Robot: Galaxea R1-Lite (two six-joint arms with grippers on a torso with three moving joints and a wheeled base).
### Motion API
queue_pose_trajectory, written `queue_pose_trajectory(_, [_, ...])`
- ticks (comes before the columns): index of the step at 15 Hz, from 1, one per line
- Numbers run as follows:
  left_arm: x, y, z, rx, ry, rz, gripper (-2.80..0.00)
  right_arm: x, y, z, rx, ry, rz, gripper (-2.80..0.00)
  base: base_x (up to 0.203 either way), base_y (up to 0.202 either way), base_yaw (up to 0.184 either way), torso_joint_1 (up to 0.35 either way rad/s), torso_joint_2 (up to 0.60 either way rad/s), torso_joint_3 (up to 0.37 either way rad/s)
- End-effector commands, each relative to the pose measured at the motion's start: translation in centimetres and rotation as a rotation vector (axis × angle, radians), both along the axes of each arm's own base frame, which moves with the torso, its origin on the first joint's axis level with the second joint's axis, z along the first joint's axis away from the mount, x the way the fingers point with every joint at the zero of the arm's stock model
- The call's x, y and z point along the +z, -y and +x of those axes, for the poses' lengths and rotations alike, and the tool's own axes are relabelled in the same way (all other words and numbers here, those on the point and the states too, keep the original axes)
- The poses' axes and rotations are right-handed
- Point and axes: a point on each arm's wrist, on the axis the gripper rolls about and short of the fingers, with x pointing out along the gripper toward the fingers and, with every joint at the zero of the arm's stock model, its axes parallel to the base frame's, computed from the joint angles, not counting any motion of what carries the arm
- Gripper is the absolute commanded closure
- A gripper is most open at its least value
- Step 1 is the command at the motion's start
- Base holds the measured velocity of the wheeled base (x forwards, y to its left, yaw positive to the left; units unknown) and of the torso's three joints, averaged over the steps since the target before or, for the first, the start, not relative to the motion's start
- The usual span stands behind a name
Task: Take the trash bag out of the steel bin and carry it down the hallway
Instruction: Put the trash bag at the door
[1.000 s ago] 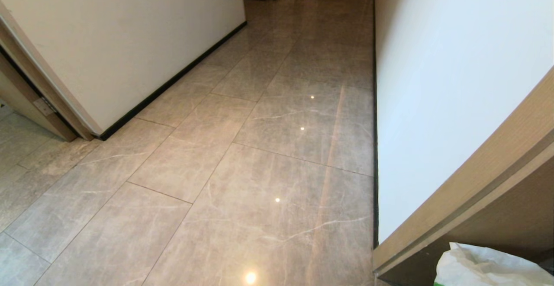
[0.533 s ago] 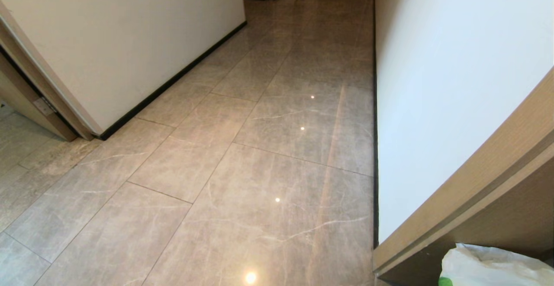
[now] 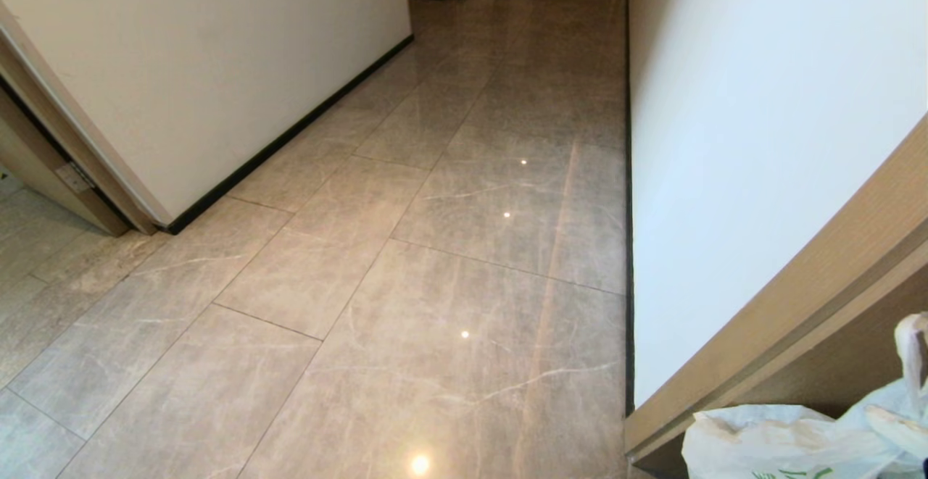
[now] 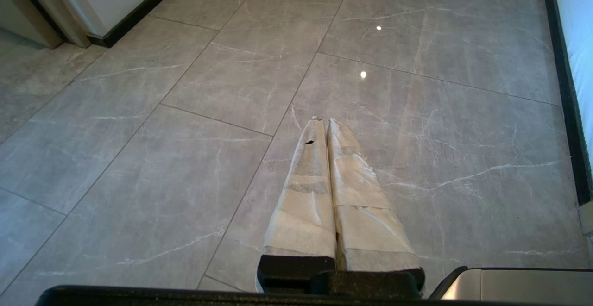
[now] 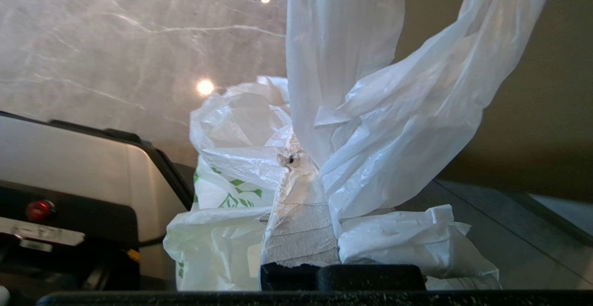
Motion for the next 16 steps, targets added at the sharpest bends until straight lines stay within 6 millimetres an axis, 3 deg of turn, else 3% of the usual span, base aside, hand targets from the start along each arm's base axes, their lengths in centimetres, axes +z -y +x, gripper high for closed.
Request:
queue_pose_trajectory(1, [0.0,0.0,0.0,0.0,0.0,0.0,0.0,-0.7,-0.7,2.3,0.012,-0.072,-0.01,0.0,0.0,0.0,0.0,0.0,0.0,0.0])
queue_pose_trajectory(7, [0.0,0.0,0.0,0.0,0.0,0.0,0.0,-1.1,-2.3,7.0,0.127,-0.075,0.067,0.0,0.0,0.0,0.0,0.0,0.0,0.0])
queue_pose_trajectory(14, [0.0,0.0,0.0,0.0,0.0,0.0,0.0,-1.5,-3.1,8.8,0.261,-0.093,0.15,0.0,0.0,0.0,0.0,0.0,0.0,0.0])
queue_pose_trajectory(15, [0.0,0.0,0.0,0.0,0.0,0.0,0.0,-1.5,-3.2,8.8,0.289,-0.098,0.164,-2.8,0.0,0.0,0.0,0.0,0.0,0.0])
queue_pose_trajectory(16, [0.0,0.0,0.0,0.0,0.0,0.0,0.0,-1.6,-3.3,9.1,0.306,-0.11,0.177,-2.8,0.0,0.0,0.0,0.0,0.0,0.0])
